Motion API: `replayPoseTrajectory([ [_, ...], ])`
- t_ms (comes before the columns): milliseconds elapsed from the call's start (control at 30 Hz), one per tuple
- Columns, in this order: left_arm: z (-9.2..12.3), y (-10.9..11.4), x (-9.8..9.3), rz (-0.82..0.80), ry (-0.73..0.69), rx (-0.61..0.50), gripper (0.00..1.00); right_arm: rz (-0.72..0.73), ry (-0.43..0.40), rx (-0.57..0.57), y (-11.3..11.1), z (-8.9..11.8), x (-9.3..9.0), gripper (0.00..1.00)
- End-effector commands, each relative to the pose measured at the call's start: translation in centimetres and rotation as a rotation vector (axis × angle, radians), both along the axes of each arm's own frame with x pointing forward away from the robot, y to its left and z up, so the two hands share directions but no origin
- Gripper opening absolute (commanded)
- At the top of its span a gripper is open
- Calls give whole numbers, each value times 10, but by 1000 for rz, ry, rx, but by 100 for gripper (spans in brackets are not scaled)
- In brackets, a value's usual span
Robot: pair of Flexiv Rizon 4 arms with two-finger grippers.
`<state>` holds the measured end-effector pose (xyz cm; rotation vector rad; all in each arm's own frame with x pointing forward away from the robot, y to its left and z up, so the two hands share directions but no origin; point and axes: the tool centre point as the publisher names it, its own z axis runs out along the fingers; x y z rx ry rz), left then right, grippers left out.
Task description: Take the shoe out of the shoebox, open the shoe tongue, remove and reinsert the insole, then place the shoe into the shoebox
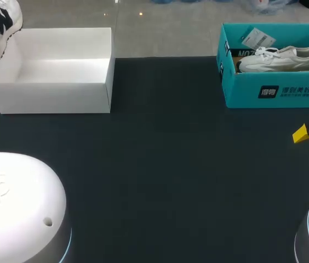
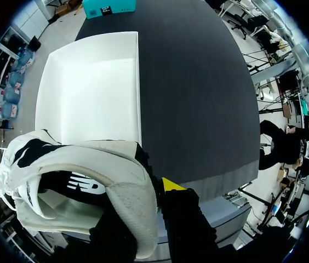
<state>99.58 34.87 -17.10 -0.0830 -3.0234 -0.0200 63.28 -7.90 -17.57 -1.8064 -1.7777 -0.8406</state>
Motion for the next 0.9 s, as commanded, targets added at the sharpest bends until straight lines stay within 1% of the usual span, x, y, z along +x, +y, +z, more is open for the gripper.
replayPoseTrajectory([
  [33, 2, 1, 0, -1, 0, 1, 0, -54, -52, -1, 0, 1, -9, 100],
  [433, 2, 1, 0, -1, 0, 1, 0, -54, -52, -1, 0, 1, -9, 100],
  [467, 2, 0, 3, -59, 0, -1, 0, -54, -52, -1, 0, 1, -9, 100],
  [500, 1, 0, 5, -146, 4, -40, 0, -54, -52, -1, 0, 1, -9, 100],
  [533, 2, 0, 6, -184, -12, -45, 0, -54, -52, -1, 0, 1, -9, 100],
  [567, 2, 0, 9, -265, -5, -32, 0, -54, -52, -1, 0, 1, -9, 100],
  [633, 3, -2, 5, -513, -7, -48, 0, -54, -52, -1, 0, 1, -9, 100],
  [667, 4, -1, 3, -643, 20, -50, 0, -54, -52, -1, 0, 1, -9, 100],
  [700, 5, 0, 2, -738, 40, -61, 0, -54, -52, -1, 0, 1, -9, 100],
  [733, 7, 1, 4, -825, 93, -65, 0, -54, -52, -1, 0, 1, -9, 100],
  [767, 7, 4, 4, -930, 126, -39, 0, -54, -52, -1, 0, 1, -9, 100],
  [800, 8, 7, 6, -992, 167, -50, 0, -54, -52, -1, 0, 1, -9, 100],
  [900, 8, 7, 6, -992, 167, -50, 0, -54, -52, -1, 0, 1, -9, 100],
])
